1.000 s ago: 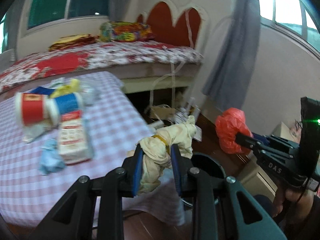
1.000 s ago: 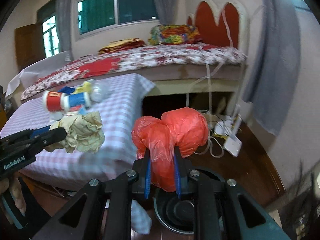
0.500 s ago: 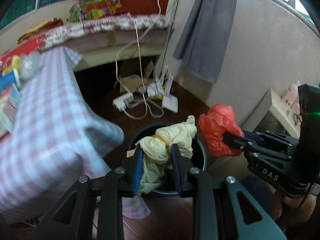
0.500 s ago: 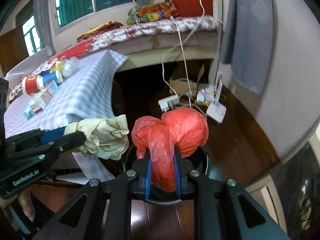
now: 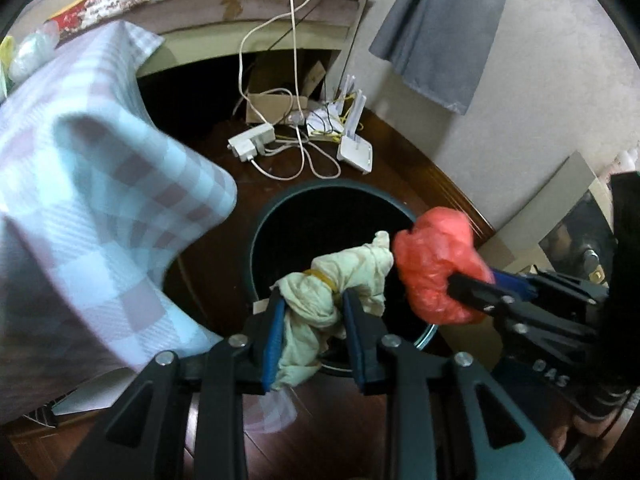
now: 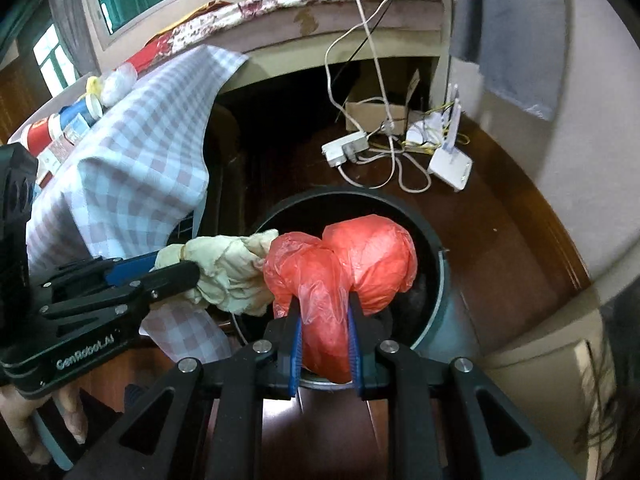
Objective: Collect trash
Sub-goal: 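Open the left tool over the bin while the right tool releases the red bag, then move both tools back toward the trash on the table, then grasp the red paper cup with the left tool while the right tool grasps the white milk carton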
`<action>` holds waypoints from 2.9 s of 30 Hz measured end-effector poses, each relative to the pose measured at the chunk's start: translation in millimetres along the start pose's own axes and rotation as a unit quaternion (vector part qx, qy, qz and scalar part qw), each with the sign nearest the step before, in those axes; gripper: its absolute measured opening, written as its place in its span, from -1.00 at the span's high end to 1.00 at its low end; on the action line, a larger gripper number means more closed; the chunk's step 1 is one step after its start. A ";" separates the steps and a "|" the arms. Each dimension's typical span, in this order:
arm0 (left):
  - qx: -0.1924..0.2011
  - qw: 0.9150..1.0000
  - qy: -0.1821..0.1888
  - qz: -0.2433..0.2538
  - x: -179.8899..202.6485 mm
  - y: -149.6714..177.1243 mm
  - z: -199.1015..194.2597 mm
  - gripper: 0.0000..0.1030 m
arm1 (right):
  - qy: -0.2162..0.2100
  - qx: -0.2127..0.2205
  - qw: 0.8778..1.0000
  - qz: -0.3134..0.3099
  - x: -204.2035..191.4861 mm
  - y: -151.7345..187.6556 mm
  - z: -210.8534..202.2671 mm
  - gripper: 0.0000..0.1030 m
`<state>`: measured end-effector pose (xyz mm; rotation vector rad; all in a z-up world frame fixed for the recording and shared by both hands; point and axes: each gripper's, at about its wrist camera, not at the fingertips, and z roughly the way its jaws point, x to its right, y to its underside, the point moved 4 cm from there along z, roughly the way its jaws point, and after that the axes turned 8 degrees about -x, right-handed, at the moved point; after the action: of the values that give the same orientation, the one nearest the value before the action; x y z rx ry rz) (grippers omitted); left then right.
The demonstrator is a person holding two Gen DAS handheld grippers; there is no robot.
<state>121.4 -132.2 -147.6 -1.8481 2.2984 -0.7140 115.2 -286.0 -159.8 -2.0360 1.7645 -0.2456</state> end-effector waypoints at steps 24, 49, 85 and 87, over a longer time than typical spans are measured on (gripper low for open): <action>-0.017 0.999 -0.026 0.010 5.7 18.2 -11.9 -0.81 | 0.089 -0.041 0.993 0.059 38.5 8.3 -5.1 -0.95; 0.090 0.992 -0.077 -0.035 -55.6 35.1 -122.0 -0.82 | 0.078 0.037 0.994 -0.064 -75.1 -23.0 -80.5 -0.96; 0.175 0.949 -0.184 -0.187 -258.6 56.3 -217.9 -0.78 | -0.022 0.112 0.973 -0.202 -317.0 -120.5 -66.0 -1.00; 0.173 0.949 -0.182 -0.191 -267.4 54.3 -215.6 -0.75 | -0.026 0.105 0.975 -0.196 -327.2 -125.0 -57.3 -1.00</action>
<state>61.8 191.3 -34.6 -2.0561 1.5006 -0.6901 147.4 33.0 -7.3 -2.1910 1.2341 -0.4719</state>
